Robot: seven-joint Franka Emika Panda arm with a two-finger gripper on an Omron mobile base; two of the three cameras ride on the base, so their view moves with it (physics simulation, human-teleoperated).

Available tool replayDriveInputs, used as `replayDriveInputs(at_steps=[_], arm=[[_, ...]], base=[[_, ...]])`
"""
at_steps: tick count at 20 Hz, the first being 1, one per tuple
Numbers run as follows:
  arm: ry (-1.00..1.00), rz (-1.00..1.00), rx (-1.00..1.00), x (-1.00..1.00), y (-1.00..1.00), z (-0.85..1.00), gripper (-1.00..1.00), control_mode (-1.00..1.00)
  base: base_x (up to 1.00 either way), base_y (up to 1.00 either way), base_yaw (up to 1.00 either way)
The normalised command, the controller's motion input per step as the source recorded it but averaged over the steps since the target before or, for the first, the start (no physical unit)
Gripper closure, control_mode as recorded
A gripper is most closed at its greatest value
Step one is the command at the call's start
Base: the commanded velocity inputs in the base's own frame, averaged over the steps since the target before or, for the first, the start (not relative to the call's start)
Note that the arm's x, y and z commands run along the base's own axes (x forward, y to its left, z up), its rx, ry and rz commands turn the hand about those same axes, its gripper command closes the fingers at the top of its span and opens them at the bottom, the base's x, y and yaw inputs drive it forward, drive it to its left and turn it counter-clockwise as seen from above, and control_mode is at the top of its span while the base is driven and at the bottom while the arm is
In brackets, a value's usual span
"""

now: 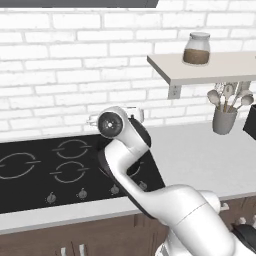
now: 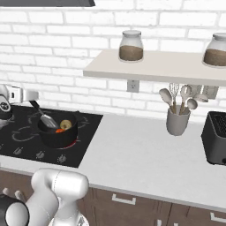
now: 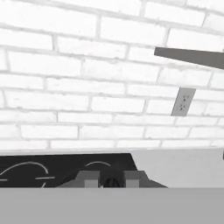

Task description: Put the squash and onion in the pot. Retrieve the spatula and lightly stir the vegetables in the pot.

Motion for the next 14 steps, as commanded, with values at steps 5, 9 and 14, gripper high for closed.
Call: replayDriveInputs(at_steps=[5, 9, 14], arm=[[0.00, -0.01, 0.00, 0.19, -0.06, -0.17, 1.00, -1.00], [0.00, 0.00, 0.00, 0.30, -0.13, -0.12, 1.00, -1.00], [0.04, 0.00, 0.00, 0.07, -0.14, -0.25, 1.00, -1.00]], base=[[0.00, 0.00, 0.00], [0.00, 0.00, 0.00], [0.00, 0.00, 0.00]])
